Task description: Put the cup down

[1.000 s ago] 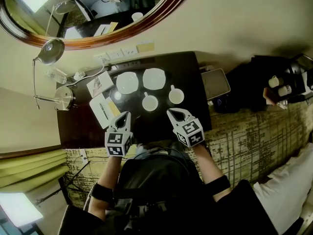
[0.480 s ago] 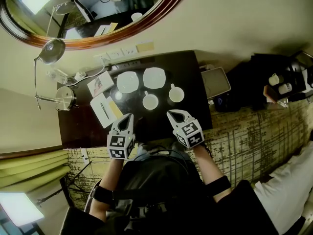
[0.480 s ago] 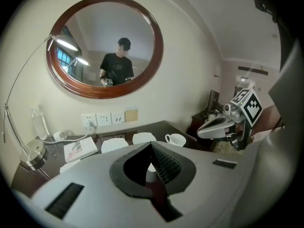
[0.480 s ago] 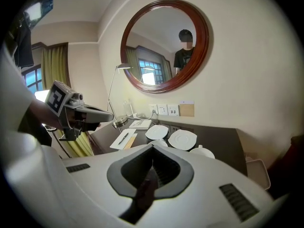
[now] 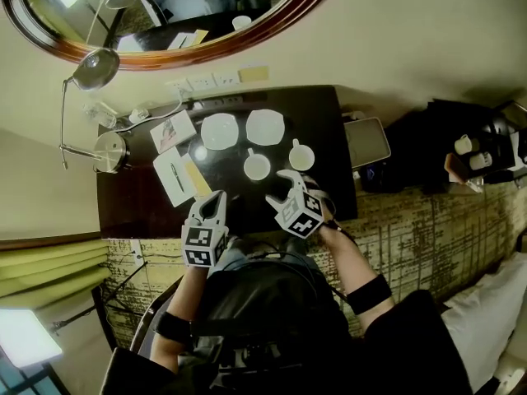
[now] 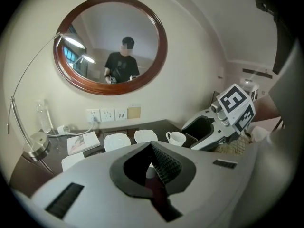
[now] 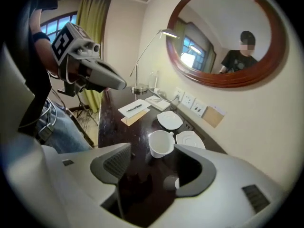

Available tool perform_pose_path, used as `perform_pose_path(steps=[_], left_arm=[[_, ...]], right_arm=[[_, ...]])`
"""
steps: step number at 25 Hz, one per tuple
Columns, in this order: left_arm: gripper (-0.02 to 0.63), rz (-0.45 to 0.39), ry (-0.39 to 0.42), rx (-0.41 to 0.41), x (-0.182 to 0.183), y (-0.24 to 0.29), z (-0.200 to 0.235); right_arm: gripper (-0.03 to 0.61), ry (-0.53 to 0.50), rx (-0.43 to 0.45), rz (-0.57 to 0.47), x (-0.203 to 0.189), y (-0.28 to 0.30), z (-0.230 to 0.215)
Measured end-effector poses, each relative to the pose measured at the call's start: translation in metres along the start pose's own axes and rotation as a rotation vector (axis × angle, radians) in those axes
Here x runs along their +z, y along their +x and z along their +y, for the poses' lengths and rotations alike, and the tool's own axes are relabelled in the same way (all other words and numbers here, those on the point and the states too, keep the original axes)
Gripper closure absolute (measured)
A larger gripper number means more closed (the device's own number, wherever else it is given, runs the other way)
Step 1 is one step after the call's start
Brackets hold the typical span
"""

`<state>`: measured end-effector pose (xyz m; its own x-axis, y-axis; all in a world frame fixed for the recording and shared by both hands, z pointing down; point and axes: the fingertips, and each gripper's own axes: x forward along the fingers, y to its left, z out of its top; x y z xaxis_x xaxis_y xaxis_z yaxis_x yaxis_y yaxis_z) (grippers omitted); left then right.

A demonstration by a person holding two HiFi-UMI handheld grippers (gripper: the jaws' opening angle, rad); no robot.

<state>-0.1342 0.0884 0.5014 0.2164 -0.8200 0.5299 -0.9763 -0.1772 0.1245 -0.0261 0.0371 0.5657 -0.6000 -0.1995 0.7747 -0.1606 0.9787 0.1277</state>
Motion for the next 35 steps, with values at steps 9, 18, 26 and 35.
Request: perform_pose_path(steps=[9, 18, 26, 35], left_arm=[[0.612, -0.005, -0.038, 0.001, -0.014, -0.002, 0.007], [0.612, 0.002, -0.076, -0.057, -0.029, 0.015, 0.009], [0.612, 0.012, -0.091, -0.079, -0.034, 0.037, 0.024], [0.612, 0.011, -0.115, -0.038, -0.032, 0.039, 0.054]], right_arm=[[0.061, -0.093, 0.121, 0.173, 0.002, 0.057, -0.011], [0.051, -0.196, 0.177, 0.293, -0.005, 0.104, -0.021], [0.052, -0.279, 0.247, 0.345, -0.016, 0.131, -0.020], [0.138, -0.352, 0.267, 0.383, -0.027, 0.146, -0.015]])
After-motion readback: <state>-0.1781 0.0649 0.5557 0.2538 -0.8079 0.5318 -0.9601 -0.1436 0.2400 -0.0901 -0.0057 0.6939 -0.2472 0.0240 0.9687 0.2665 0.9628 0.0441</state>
